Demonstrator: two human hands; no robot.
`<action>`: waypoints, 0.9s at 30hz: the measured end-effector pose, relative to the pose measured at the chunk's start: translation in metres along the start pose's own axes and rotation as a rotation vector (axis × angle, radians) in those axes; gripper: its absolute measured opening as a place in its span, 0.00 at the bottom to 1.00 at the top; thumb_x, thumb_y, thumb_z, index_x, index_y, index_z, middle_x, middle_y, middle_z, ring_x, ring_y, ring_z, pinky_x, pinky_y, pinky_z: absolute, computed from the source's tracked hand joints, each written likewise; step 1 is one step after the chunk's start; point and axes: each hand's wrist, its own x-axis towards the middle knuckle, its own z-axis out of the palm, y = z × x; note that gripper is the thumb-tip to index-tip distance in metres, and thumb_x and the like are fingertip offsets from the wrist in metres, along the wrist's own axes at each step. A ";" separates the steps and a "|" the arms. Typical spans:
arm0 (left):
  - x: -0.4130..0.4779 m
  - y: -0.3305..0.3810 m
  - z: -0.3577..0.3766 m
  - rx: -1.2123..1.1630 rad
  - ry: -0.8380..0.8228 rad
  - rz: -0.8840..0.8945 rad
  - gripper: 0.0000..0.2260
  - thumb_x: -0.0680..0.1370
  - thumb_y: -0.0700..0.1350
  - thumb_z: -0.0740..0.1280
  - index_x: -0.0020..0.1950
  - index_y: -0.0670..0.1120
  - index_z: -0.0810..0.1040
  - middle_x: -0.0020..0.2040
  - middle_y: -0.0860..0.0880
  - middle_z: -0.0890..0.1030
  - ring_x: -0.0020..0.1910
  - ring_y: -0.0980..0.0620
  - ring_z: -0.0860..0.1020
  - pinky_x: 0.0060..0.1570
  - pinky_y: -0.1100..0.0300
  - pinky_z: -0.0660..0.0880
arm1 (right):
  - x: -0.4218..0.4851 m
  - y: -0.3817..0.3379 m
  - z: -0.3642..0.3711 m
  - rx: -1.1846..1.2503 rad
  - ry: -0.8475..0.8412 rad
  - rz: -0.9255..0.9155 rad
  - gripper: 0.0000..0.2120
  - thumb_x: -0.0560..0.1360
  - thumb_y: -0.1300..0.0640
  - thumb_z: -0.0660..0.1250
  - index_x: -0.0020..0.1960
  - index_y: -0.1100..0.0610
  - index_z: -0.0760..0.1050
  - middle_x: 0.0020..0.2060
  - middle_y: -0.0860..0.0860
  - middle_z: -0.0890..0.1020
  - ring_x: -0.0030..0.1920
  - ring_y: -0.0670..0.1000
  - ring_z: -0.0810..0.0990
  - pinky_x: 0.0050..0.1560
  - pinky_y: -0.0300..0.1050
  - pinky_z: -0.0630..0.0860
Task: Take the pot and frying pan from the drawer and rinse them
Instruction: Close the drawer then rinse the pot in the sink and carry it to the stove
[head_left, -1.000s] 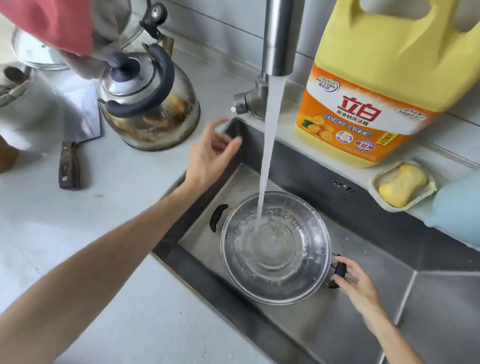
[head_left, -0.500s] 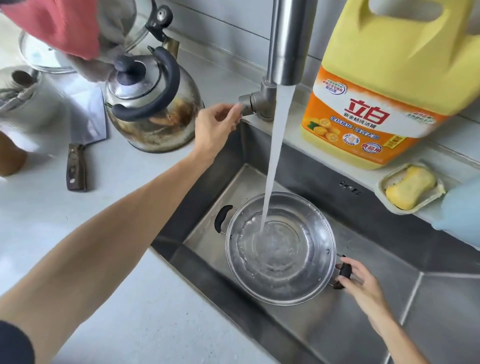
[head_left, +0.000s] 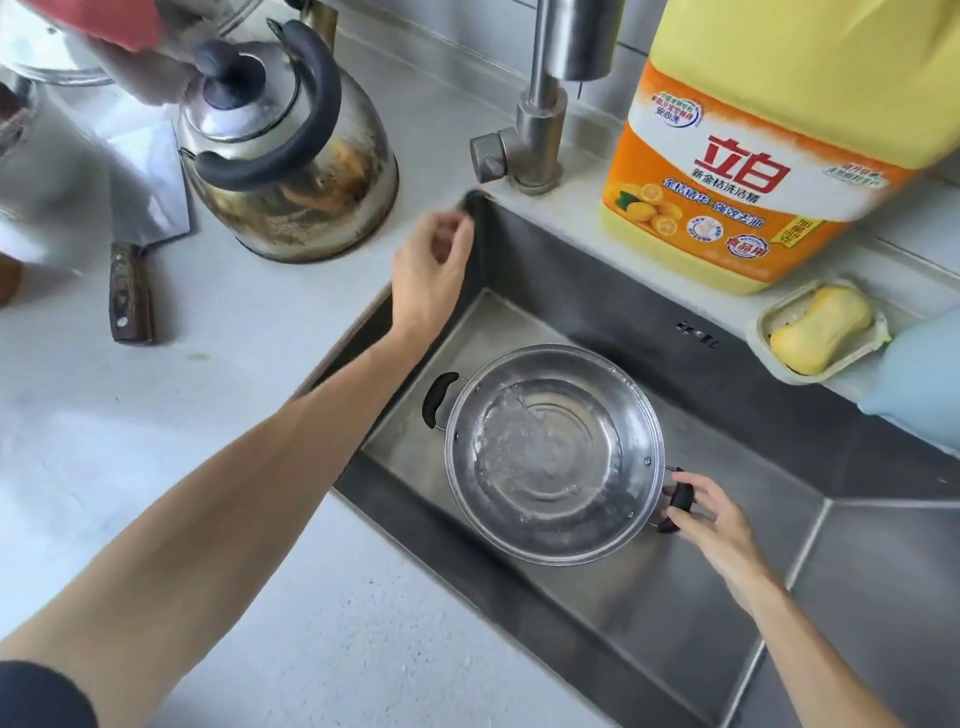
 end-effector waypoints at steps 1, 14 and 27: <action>-0.009 -0.023 -0.001 0.168 -0.146 -0.060 0.11 0.79 0.52 0.68 0.59 0.50 0.80 0.45 0.54 0.82 0.47 0.53 0.82 0.53 0.55 0.78 | 0.001 0.000 -0.001 -0.007 -0.015 0.006 0.20 0.76 0.70 0.69 0.61 0.49 0.78 0.60 0.52 0.82 0.47 0.48 0.87 0.57 0.51 0.82; -0.046 -0.111 -0.014 0.381 -0.983 -0.347 0.29 0.70 0.36 0.78 0.64 0.49 0.69 0.48 0.45 0.82 0.48 0.44 0.80 0.53 0.52 0.79 | 0.001 0.002 -0.007 -0.012 -0.054 0.028 0.22 0.75 0.71 0.70 0.54 0.42 0.79 0.65 0.58 0.78 0.44 0.51 0.88 0.56 0.57 0.83; -0.067 -0.024 -0.093 0.147 -0.750 0.101 0.16 0.74 0.32 0.74 0.58 0.48 0.83 0.60 0.44 0.77 0.56 0.42 0.80 0.54 0.55 0.81 | -0.089 -0.084 -0.049 0.092 0.098 -0.209 0.18 0.76 0.73 0.69 0.61 0.57 0.76 0.55 0.45 0.82 0.44 0.38 0.85 0.52 0.32 0.79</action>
